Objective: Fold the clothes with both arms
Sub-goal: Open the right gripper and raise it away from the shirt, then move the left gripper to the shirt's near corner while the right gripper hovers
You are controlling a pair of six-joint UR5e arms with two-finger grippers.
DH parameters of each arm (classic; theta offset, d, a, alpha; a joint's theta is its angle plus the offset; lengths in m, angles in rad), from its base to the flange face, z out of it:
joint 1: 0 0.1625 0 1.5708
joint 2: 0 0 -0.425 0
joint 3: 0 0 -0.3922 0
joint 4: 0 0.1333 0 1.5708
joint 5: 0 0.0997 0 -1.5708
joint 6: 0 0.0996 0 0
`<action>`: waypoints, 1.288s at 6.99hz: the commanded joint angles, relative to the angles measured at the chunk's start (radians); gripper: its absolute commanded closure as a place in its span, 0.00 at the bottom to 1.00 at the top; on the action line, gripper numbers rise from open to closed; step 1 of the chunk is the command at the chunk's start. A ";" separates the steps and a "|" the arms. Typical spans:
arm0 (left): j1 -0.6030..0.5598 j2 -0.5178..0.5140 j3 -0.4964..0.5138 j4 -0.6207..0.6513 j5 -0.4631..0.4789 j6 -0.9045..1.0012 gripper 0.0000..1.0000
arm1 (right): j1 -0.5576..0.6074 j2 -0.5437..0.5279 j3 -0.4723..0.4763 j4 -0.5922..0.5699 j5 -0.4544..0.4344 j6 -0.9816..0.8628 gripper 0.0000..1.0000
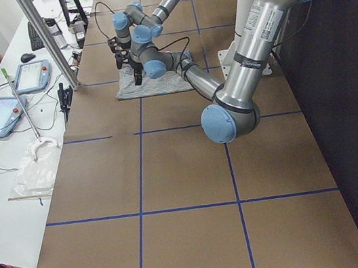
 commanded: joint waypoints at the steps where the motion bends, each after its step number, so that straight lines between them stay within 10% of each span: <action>1: 0.000 -0.002 0.001 0.000 -0.002 0.000 0.00 | 0.039 0.001 -0.009 0.007 -0.001 -0.039 0.00; 4: 0.002 0.000 -0.016 0.002 -0.040 -0.088 0.00 | 0.075 -0.025 0.101 -0.005 0.141 -0.048 0.00; 7: 0.141 0.053 -0.106 0.088 -0.013 -0.422 0.00 | 0.076 -0.317 0.574 -0.118 0.298 0.071 0.00; 9: 0.343 0.047 -0.217 0.362 0.185 -0.567 0.00 | 0.064 -0.481 0.883 -0.194 0.369 0.244 0.00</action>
